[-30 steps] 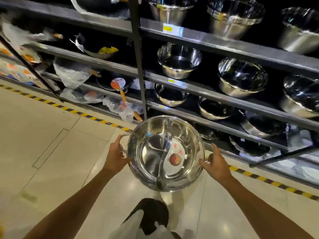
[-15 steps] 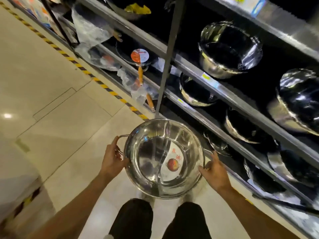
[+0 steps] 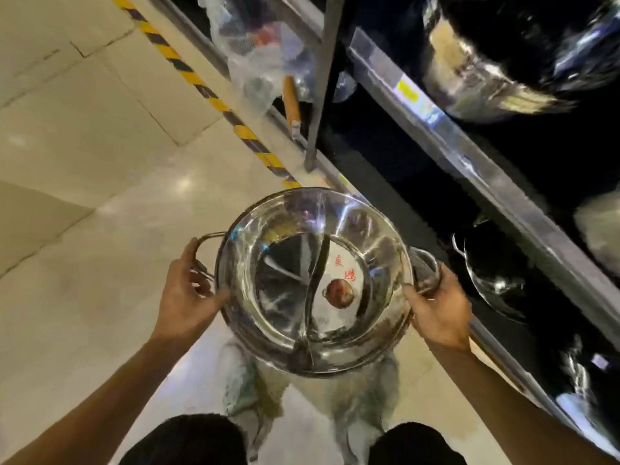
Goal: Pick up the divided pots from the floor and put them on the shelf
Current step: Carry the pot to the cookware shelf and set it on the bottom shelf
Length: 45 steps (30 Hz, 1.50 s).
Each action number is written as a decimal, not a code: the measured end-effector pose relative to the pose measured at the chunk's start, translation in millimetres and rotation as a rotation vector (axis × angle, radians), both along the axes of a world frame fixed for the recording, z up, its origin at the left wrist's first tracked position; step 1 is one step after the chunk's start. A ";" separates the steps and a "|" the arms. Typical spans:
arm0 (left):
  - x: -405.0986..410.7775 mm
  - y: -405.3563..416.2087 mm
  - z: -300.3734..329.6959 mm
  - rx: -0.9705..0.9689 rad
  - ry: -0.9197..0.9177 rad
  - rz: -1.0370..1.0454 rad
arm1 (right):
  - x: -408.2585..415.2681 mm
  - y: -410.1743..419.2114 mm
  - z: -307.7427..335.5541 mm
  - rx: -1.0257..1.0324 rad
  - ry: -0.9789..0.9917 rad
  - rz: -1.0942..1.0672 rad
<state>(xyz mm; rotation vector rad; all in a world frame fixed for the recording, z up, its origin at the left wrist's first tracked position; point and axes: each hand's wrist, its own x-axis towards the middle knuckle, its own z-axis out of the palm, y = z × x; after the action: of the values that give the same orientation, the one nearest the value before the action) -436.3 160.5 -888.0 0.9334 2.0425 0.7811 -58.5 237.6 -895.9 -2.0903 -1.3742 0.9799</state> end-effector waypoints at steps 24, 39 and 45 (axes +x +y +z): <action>75.5 227.3 -204.7 0.481 0.023 -0.184 | 114.5 176.2 -192.6 0.425 -0.074 -0.049; 93.9 218.1 -215.4 0.442 -0.466 -0.054 | 105.1 188.1 -195.2 0.322 0.070 -0.157; 122.4 221.5 -194.0 0.472 -0.399 -0.162 | 110.1 185.9 -190.8 0.319 0.196 -0.327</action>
<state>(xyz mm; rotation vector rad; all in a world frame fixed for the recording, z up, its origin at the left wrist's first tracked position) -313.9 382.1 -1082.0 1.0784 1.4436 1.2765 51.5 423.4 -1086.7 -1.8475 -0.9779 0.7512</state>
